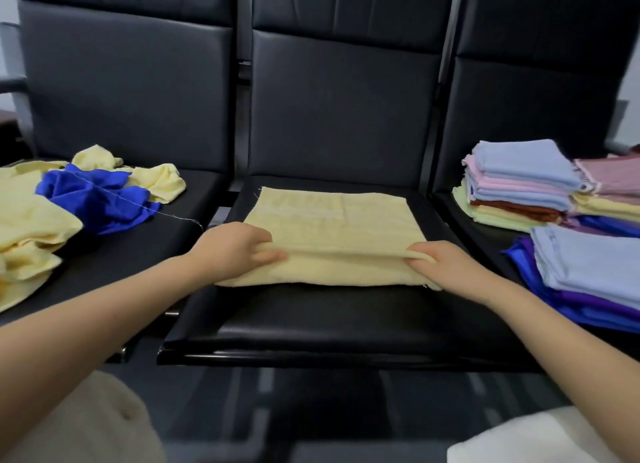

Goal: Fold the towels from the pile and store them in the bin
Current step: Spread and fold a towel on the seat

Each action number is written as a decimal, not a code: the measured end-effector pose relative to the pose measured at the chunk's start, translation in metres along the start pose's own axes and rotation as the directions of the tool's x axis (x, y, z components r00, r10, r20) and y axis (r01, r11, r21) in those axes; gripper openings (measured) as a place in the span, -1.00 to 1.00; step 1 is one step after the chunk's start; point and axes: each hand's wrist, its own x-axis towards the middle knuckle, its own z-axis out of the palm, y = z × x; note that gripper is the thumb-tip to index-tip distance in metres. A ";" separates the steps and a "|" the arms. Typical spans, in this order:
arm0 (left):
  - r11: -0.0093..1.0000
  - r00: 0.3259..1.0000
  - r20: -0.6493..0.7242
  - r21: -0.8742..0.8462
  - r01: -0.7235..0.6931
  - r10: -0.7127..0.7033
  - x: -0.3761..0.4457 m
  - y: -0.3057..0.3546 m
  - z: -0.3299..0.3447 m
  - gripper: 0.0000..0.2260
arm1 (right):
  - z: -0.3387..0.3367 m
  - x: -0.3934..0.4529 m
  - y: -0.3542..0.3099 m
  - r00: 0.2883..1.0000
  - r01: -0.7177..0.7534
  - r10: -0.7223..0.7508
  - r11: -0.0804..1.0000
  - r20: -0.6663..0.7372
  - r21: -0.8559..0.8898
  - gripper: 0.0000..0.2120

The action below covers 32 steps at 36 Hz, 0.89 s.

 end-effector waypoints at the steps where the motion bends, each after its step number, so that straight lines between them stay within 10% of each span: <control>1: 0.994 0.998 0.055 -0.109 0.011 -0.005 0.000 0.000 -0.001 -0.55 | -0.003 -0.003 0.001 1.000 -0.019 0.018 0.999 0.005 0.047 -0.78; 9: 0.858 0.991 0.133 -0.508 0.073 -0.005 -0.006 0.011 0.000 -0.66 | -0.013 -0.016 0.003 0.994 -0.112 0.106 0.961 0.038 0.254 -0.70; 18: 0.886 0.957 0.288 -0.447 0.124 0.012 0.000 0.024 -0.003 -0.68 | -0.018 -0.012 0.007 0.963 -0.249 0.197 0.913 0.184 0.324 -0.59; 32: 0.957 0.992 0.098 -0.270 0.106 -0.082 0.060 -0.020 -0.021 -0.90 | -0.033 0.047 0.027 0.971 -0.193 0.221 0.953 -0.097 0.233 -0.90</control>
